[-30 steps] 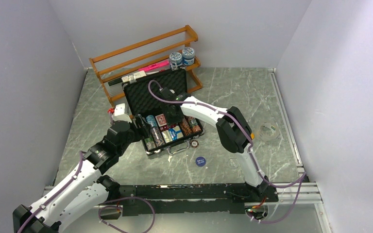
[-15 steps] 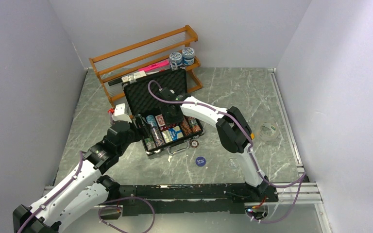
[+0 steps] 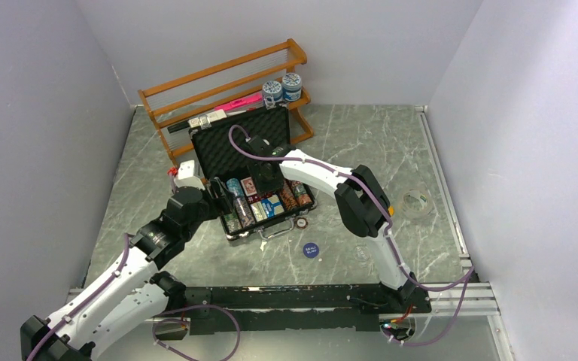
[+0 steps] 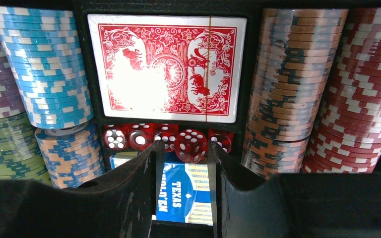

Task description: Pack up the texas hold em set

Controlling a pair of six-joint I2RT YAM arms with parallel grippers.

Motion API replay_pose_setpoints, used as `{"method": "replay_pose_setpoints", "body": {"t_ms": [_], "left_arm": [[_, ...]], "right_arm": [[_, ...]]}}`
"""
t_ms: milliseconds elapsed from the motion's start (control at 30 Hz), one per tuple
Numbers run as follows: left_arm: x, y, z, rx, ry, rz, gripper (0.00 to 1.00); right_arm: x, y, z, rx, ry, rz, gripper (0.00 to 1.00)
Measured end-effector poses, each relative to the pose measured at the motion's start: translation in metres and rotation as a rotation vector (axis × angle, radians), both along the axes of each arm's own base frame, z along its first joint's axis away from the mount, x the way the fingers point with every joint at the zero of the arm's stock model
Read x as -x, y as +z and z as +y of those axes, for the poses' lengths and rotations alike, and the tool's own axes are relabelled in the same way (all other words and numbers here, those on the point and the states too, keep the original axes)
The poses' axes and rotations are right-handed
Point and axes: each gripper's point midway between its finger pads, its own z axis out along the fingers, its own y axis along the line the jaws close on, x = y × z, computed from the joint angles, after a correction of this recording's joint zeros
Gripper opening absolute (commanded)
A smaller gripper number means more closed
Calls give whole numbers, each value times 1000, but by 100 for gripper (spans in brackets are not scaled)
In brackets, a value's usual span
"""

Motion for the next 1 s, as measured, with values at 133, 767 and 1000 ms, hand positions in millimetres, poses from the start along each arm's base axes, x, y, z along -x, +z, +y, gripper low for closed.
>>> {"method": "replay_pose_setpoints", "body": {"t_ms": [133, 767, 1000], "left_arm": [[0, 0, 0, 0, 0, 0, 85], [0, 0, 0, 1, 0, 0, 85], [0, 0, 0, 1, 0, 0, 85]], "right_arm": [[1, 0, 1, -4, 8, 5, 40], [-3, 14, 6, -40, 17, -28, 37], [-1, 12, 12, -70, 50, -22, 38]]}}
